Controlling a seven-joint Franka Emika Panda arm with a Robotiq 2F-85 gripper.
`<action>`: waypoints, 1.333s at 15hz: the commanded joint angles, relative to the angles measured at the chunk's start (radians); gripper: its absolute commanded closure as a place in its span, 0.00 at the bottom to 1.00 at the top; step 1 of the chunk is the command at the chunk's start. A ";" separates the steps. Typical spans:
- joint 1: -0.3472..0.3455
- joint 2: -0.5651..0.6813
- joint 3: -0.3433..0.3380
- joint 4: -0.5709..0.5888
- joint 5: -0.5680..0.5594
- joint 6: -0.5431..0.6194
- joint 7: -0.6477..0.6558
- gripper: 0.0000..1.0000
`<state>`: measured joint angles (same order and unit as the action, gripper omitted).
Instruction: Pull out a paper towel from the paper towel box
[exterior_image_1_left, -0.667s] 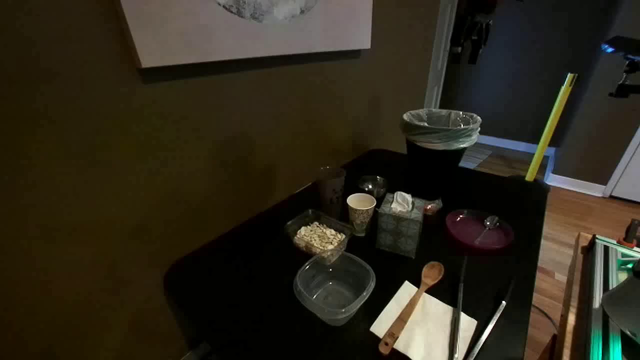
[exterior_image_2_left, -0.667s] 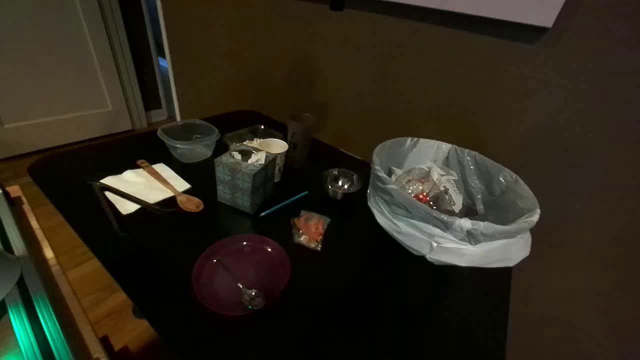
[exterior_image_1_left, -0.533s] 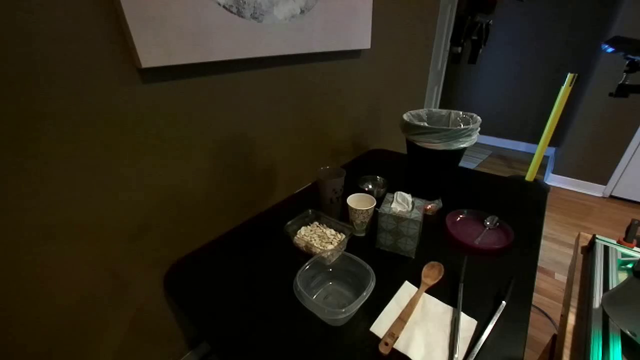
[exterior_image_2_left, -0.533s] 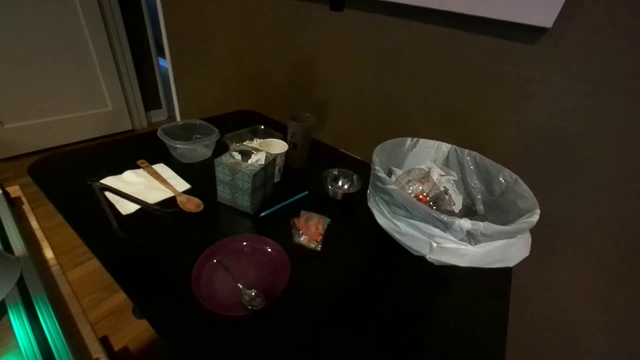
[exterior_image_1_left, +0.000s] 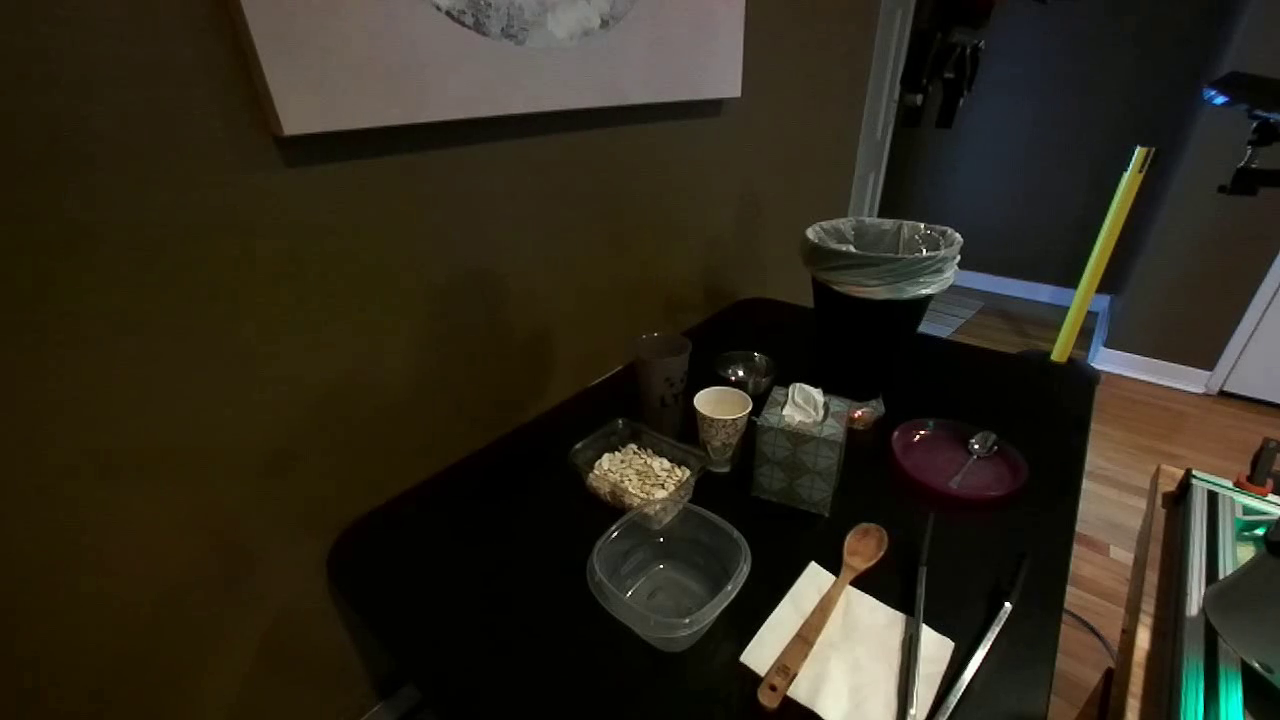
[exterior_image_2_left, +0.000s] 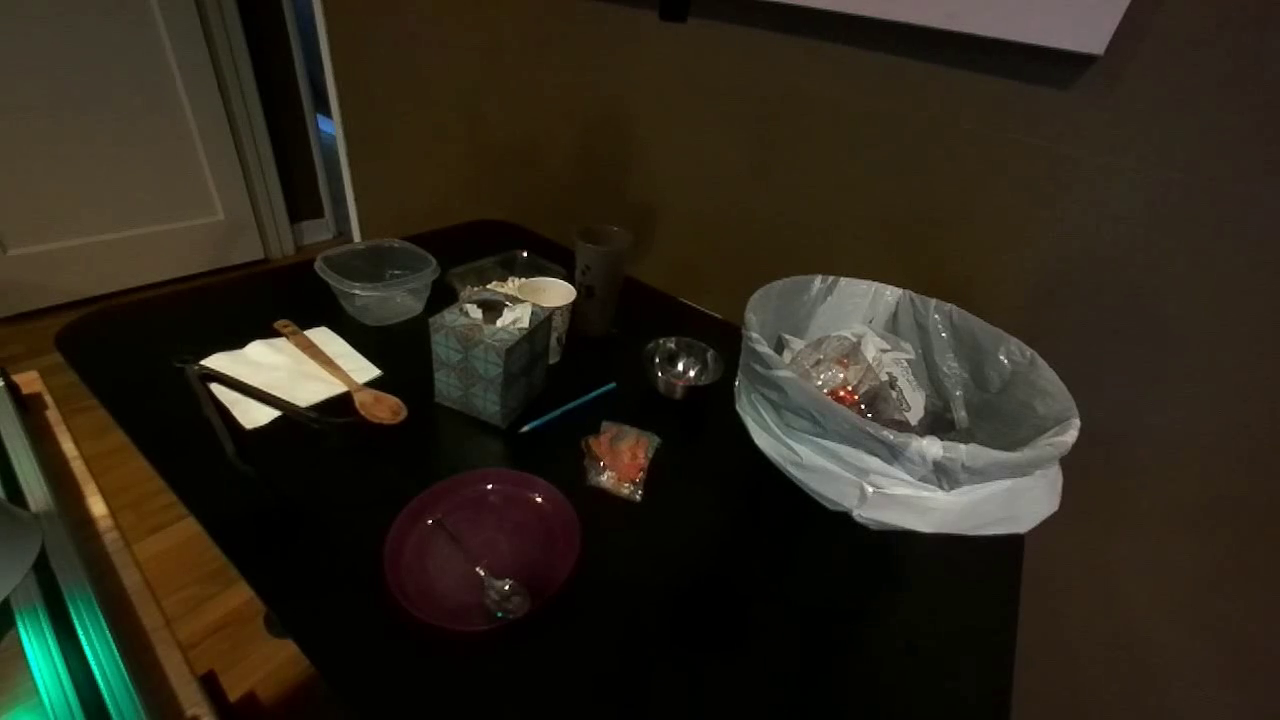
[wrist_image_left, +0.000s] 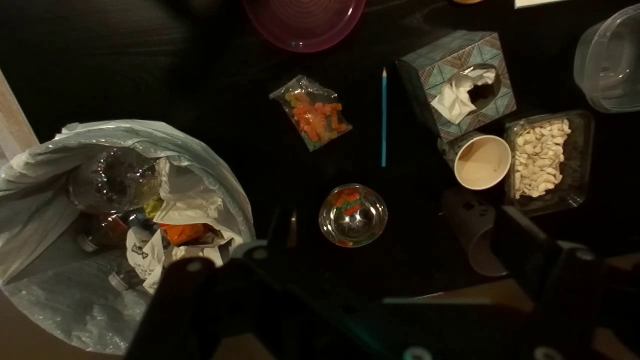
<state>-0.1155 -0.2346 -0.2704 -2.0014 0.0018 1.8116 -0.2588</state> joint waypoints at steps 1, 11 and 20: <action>-0.019 0.002 0.016 0.003 0.005 -0.003 -0.004 0.00; 0.090 0.007 0.210 -0.333 -0.212 0.123 -0.068 0.00; 0.104 0.044 0.221 -0.359 -0.210 0.144 -0.098 0.00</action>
<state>-0.0120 -0.1904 -0.0491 -2.3613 -0.2083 1.9574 -0.3572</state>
